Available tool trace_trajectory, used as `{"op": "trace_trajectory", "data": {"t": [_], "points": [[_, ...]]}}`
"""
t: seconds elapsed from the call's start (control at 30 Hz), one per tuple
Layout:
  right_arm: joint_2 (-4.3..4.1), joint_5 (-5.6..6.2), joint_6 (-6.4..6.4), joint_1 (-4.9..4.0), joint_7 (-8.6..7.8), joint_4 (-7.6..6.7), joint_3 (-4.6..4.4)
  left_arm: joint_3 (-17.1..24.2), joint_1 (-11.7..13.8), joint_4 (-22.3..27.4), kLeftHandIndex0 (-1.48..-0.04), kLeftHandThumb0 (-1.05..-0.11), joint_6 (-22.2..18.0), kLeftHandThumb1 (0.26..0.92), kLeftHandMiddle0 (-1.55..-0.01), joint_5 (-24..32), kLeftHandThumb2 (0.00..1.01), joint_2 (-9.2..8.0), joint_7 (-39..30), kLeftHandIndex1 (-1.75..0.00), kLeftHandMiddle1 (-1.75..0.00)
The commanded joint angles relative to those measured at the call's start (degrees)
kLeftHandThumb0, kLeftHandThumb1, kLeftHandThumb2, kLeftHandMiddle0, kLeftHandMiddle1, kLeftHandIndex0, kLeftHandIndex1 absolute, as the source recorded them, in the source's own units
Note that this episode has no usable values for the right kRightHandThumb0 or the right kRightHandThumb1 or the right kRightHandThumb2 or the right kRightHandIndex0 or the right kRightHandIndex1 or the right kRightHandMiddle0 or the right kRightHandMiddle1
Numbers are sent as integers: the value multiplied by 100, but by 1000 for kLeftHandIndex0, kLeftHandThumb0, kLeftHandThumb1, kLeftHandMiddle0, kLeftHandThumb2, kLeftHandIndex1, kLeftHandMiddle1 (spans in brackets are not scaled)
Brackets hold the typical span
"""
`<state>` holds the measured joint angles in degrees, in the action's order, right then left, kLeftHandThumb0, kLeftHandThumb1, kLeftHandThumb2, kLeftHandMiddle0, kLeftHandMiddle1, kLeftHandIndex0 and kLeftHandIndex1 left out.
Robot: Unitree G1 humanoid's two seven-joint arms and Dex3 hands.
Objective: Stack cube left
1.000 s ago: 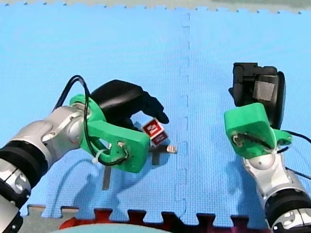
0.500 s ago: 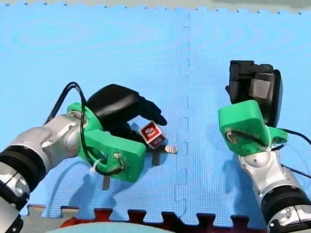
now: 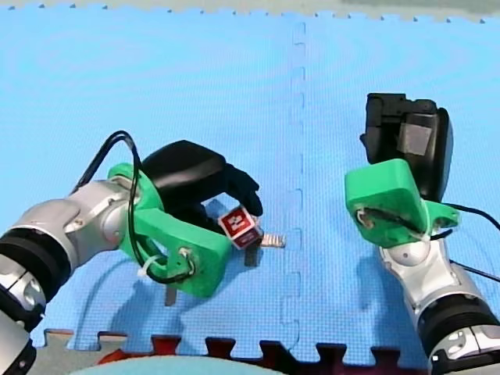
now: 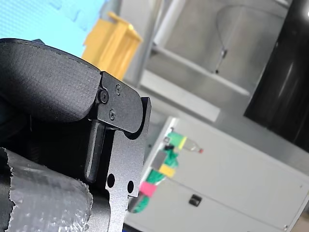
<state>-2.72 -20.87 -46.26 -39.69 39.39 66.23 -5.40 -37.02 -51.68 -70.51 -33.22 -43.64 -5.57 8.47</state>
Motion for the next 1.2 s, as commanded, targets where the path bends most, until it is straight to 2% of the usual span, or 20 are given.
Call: {"op": "trace_trajectory", "data": {"t": [0.0, 0.03, 0.1, 0.2, 0.33, 0.4, 0.73, 1.1, 1.13, 1.17], "points": [[-15, -14, 7, -17, 38, -10, -8, -43, -47, 33, -1073, -505, 73, 862, -738, -29, 0, -8, -92, -485, -1143], [-10, -18, 9, -17, 46, -10, -13, -46, -43, 50, -1107, -505, 86, 862, -773, -28, 0, -7, -114, -385, -925], [-2, -24, 14, -17, 63, -3, -21, -32, -36, 62, -1143, -491, 90, 857, -824, 8, 0, 20, -192, -285, -725], [5, -31, 20, -18, 84, 5, -28, 12, -30, 47, -1168, -474, 48, 853, -880, 82, 0, 45, -293, -210, -630], [3, -36, 24, -20, 101, 15, -33, 32, -29, 41, -1244, -466, 12, 852, -972, 127, 0, 45, -349, -66, -357], [-5, -37, 25, -23, 103, 25, -31, 29, -38, 34, -1258, -469, 21, 855, -992, 134, 1, 64, -359, -45, -278], [2, -43, 19, -28, 128, 52, -25, 50, -43, 57, -1318, -504, 24, 874, -1007, 180, 4, 92, -332, -49, -132], [40, -60, 58, -58, 183, 99, -41, 6, 46, -43, -1301, -577, 18, 920, -928, 79, 17, 129, 206, -26, -20], [42, -60, 58, -59, 188, 104, -43, 1, 46, -54, -1256, -598, 22, 920, -914, 72, 17, 131, 226, -22, -15], [44, -60, 59, -62, 191, 109, -44, -4, 44, -64, -1152, -619, 28, 919, -892, 66, 15, 133, 237, -11, -10]]}}
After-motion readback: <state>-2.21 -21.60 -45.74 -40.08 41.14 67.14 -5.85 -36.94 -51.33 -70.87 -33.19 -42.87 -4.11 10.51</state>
